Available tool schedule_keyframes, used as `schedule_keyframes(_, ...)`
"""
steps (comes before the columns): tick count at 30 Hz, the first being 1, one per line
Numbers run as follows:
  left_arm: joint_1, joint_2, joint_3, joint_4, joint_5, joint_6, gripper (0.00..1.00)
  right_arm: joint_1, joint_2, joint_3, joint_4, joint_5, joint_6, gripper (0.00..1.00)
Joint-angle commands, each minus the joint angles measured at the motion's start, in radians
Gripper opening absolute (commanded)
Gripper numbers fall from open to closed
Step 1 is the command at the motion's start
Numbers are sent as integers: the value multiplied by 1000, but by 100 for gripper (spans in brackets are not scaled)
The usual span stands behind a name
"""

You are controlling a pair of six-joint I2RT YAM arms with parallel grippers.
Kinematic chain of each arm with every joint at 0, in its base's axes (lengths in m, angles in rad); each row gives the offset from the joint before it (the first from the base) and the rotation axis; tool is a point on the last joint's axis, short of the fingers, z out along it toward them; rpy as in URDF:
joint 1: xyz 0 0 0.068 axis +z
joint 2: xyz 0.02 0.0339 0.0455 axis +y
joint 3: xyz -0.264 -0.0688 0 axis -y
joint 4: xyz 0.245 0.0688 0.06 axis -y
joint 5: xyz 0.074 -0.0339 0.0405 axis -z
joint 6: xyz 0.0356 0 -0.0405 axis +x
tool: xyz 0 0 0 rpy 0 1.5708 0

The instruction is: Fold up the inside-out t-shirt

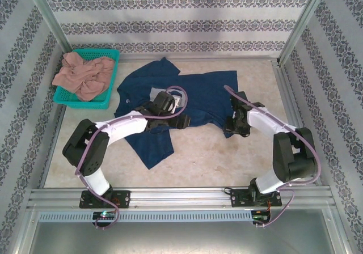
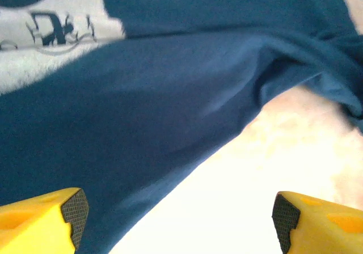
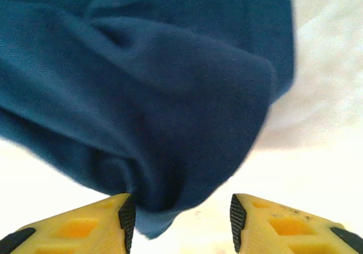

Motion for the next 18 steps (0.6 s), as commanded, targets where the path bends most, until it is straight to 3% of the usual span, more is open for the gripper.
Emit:
schedule_keyframes(1,-5,66,16,107,64,91,85,6,50,-3,101,-23,62,50)
schedule_keyframes(4,-40,148,98,120,125,239,85,0,84,25,99,-11,51,45)
schedule_keyframes(8,-94,263,215,85,161,467,85,-34,77,39,83,-22,26,21)
schedule_keyframes(10,-115,308,273,81,159,526,85,-56,63,37,80,-43,12,15)
schedule_keyframes(15,-144,443,469,14,127,579,82,-120,40,16,89,-130,4,14)
schedule_keyframes(18,-158,536,602,-73,148,586,74,-148,32,0,115,-192,15,14)
